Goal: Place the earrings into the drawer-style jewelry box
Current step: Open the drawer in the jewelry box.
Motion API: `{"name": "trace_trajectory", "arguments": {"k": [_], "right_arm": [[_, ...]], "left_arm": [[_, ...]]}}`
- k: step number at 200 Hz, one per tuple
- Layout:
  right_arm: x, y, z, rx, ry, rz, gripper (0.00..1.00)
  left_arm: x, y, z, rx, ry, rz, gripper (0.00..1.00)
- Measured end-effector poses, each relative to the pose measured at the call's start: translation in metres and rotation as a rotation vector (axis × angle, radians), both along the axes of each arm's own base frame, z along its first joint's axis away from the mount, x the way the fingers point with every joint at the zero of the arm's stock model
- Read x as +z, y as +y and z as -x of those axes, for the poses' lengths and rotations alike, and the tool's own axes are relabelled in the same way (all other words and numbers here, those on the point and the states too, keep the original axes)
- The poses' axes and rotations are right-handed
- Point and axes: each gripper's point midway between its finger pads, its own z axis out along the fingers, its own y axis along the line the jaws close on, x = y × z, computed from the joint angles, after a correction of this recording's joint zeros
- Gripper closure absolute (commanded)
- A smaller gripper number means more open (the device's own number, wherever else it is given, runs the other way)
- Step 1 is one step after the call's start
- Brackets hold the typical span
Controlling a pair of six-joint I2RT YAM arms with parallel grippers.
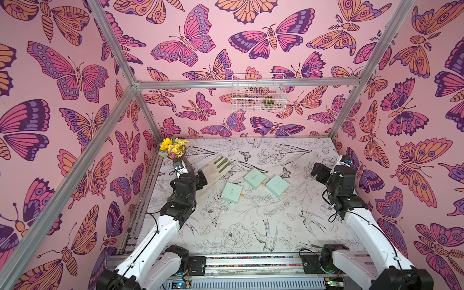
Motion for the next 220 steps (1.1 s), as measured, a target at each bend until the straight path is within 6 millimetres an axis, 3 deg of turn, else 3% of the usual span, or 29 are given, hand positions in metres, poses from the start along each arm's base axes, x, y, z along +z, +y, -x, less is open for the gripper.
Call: {"name": "trace_trajectory", "arguments": {"k": [24, 48, 68, 93, 118, 157, 220], "right_arm": [[-0.019, 0.023, -0.003, 0.115, 0.068, -0.073, 0.02], [-0.033, 0.063, -0.011, 0.297, 0.13, -0.181, 0.03], [-0.047, 0.113, -0.008, 0.474, 0.194, -0.224, 0.06], [-0.066, 0.185, 0.013, 0.717, 0.281, -0.234, 0.11], [-0.084, 0.232, 0.035, 0.888, 0.358, -0.237, 0.2], [-0.105, 0.266, 0.05, 1.029, 0.442, -0.249, 0.31], [-0.118, 0.291, 0.048, 1.123, 0.487, -0.235, 0.44]], "left_arm": [[-0.013, -0.024, -0.005, -0.105, 0.083, 0.059, 0.01], [-0.04, -0.051, -0.005, -0.223, 0.202, 0.122, 0.01], [-0.065, -0.074, 0.001, -0.319, 0.301, 0.177, 0.01], [-0.086, -0.098, 0.007, -0.423, 0.397, 0.229, 0.01], [-0.101, -0.116, 0.008, -0.506, 0.473, 0.266, 0.01], [-0.12, -0.131, 0.005, -0.575, 0.552, 0.294, 0.1], [-0.141, -0.143, -0.008, -0.6, 0.625, 0.31, 0.26]]}}
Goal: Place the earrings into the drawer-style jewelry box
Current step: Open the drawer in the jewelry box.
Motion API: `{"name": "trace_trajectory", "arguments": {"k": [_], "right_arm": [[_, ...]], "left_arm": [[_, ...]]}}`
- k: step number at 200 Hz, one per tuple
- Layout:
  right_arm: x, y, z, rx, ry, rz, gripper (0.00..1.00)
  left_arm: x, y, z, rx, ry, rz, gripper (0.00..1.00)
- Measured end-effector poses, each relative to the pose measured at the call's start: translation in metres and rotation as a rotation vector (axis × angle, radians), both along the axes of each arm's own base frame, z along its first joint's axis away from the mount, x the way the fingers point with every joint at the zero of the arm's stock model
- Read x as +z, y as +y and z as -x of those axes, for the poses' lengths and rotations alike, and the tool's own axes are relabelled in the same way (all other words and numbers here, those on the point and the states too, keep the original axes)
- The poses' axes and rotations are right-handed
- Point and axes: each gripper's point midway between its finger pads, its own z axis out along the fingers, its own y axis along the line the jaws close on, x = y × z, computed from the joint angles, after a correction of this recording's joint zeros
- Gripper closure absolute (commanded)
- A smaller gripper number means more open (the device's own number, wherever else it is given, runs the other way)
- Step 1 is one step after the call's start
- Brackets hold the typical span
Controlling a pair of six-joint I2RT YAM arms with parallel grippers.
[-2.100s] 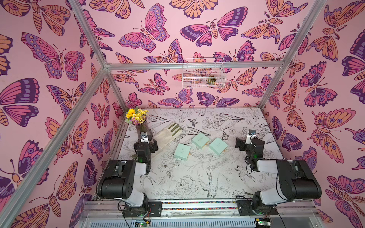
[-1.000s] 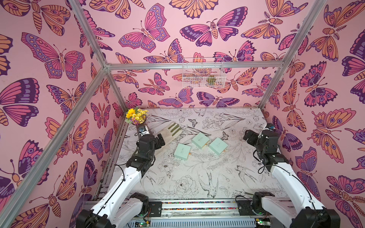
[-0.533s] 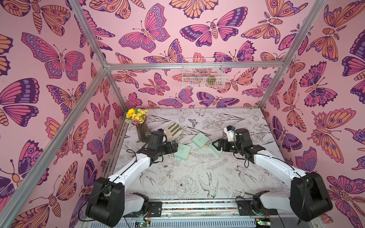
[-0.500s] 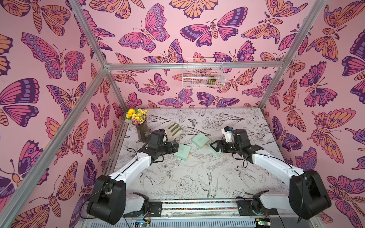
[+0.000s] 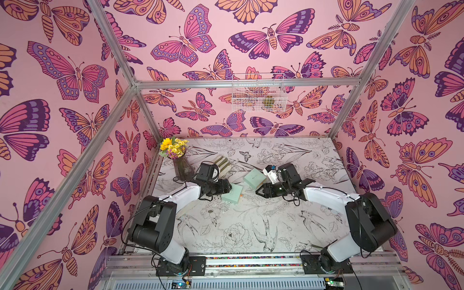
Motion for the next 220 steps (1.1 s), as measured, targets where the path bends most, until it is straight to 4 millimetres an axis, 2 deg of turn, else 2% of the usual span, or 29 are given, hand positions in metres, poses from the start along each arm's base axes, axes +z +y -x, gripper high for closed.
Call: {"name": "trace_trajectory", "arguments": {"k": [51, 97, 151, 220], "right_arm": [[-0.025, 0.017, 0.014, 0.075, 0.047, 0.046, 0.5], [-0.031, 0.028, 0.008, 0.104, 0.041, 0.057, 0.55], [-0.037, 0.047, 0.004, 0.163, 0.025, 0.069, 0.62], [-0.053, 0.056, 0.0, 0.216, 0.04, 0.08, 0.68]], "left_arm": [[-0.011, -0.001, -0.004, -0.015, 0.021, -0.012, 0.36], [-0.026, 0.0, -0.003, -0.028, 0.055, -0.025, 0.43], [-0.028, -0.003, -0.003, -0.05, 0.059, -0.019, 0.48], [-0.029, -0.006, -0.005, -0.069, 0.058, -0.007, 0.49]]}}
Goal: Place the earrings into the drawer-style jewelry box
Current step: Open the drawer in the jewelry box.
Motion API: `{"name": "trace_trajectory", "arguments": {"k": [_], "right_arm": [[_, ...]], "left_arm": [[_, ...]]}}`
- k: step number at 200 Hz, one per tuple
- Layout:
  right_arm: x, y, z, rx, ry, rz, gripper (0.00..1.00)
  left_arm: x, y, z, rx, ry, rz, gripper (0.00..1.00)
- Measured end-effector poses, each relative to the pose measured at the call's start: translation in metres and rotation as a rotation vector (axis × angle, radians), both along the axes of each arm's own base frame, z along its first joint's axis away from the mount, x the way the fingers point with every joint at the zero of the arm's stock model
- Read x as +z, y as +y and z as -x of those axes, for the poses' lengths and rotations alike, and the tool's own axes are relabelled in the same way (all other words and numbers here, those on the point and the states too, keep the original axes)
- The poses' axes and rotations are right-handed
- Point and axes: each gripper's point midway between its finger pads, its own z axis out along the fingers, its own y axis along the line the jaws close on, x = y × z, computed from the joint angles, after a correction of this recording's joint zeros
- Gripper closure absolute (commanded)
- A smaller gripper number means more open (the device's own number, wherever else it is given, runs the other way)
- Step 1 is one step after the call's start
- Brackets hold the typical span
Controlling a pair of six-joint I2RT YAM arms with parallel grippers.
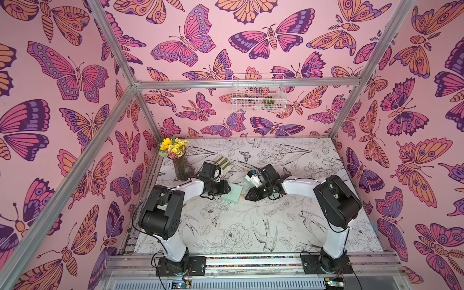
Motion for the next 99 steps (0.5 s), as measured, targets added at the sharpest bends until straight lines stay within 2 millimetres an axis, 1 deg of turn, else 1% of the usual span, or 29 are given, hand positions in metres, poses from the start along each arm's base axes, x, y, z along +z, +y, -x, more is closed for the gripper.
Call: {"name": "trace_trajectory", "arguments": {"k": [57, 99], "right_arm": [[-0.004, 0.009, -0.003, 0.026, 0.013, -0.016, 0.68], [-0.003, 0.017, -0.006, 0.038, 0.012, -0.032, 0.68]], "left_arm": [[0.0, -0.001, -0.001, -0.004, 0.004, 0.011, 0.5], [0.0, -0.002, -0.004, -0.006, 0.003, 0.011, 0.5]]}}
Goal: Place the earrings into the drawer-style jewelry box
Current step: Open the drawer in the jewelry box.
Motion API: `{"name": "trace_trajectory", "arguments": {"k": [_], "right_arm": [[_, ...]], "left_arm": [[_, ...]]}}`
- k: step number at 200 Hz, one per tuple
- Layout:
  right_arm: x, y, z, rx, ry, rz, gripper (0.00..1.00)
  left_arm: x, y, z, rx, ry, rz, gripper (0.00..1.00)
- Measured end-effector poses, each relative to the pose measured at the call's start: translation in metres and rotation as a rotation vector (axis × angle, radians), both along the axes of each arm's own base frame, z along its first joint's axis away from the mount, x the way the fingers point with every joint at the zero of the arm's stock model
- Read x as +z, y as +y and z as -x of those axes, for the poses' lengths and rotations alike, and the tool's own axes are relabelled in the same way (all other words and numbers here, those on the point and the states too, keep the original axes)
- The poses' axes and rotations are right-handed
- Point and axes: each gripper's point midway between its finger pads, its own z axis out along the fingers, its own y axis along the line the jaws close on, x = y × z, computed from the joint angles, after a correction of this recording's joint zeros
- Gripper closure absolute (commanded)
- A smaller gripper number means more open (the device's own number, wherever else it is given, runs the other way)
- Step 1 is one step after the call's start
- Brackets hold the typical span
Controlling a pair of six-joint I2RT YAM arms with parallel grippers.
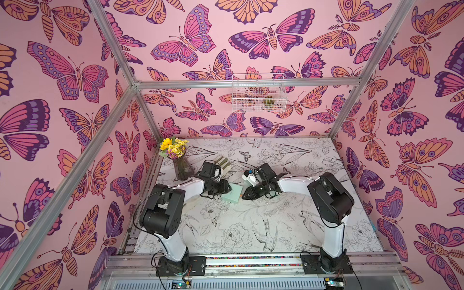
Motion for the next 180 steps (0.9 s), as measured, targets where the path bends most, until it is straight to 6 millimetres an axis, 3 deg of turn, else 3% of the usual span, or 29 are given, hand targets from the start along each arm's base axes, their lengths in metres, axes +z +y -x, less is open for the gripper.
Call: {"name": "trace_trajectory", "arguments": {"k": [69, 119, 180], "right_arm": [[-0.007, 0.005, 0.0, 0.012, 0.018, -0.004, 0.71], [-0.001, 0.01, -0.005, 0.016, 0.003, -0.018, 0.72], [-0.005, 0.012, -0.003, 0.025, 0.024, -0.024, 0.79]], "left_arm": [[0.0, -0.001, -0.001, -0.002, 0.004, -0.001, 0.5], [-0.001, -0.001, -0.001, -0.007, 0.005, 0.003, 0.5], [-0.001, -0.002, -0.002, -0.013, 0.003, 0.002, 0.5]]}}
